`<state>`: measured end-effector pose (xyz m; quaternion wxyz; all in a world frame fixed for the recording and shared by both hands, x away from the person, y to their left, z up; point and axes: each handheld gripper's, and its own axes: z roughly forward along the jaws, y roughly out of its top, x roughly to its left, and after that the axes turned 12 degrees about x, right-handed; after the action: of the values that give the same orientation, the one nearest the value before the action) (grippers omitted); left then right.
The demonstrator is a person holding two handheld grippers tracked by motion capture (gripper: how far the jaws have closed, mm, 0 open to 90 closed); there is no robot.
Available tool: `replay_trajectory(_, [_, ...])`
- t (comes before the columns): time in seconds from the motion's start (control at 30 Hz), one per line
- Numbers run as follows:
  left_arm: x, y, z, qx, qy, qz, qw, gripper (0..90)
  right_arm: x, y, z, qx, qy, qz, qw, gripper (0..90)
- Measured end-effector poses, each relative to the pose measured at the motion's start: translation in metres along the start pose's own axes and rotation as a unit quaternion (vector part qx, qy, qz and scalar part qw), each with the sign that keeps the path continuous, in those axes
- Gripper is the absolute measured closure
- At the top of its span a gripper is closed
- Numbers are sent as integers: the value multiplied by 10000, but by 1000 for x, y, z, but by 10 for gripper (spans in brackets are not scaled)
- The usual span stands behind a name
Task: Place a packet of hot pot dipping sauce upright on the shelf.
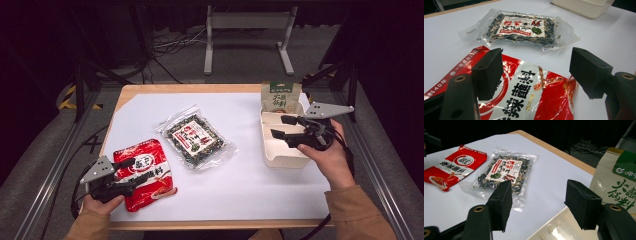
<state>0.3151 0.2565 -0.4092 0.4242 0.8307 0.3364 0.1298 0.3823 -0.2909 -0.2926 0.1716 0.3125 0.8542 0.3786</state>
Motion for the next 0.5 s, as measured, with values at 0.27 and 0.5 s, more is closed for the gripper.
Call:
replay_trajectory(0.27, [-1,2,3,1,-5,-89,10000,277,14,-16,8,67,95,20,9999,381])
replay_trajectory(0.5, [2,2,2,-63,30,-114,9999,256,22,-27,19,54,192,54,9998,384])
